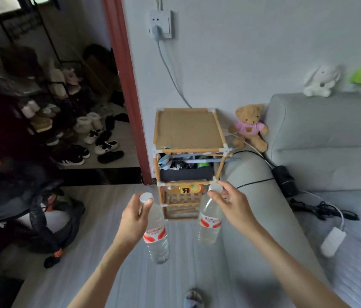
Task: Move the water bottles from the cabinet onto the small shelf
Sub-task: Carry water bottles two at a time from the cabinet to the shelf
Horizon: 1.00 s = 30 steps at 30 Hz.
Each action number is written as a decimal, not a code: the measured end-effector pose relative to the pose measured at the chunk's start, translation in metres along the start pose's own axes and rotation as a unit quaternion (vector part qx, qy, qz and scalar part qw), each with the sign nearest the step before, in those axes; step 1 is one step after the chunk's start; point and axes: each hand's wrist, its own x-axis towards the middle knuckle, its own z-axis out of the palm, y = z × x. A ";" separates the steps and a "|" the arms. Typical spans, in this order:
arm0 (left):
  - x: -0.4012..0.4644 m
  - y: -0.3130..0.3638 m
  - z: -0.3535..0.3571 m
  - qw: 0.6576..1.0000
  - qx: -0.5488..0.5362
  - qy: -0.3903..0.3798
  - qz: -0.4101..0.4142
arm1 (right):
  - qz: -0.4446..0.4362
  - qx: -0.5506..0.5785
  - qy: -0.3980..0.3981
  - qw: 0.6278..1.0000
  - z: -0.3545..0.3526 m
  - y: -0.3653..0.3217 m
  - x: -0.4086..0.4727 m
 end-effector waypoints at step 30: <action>0.525 0.092 0.097 0.995 0.003 -0.054 0.086 | -0.040 -0.075 -0.037 0.996 0.002 -0.027 0.522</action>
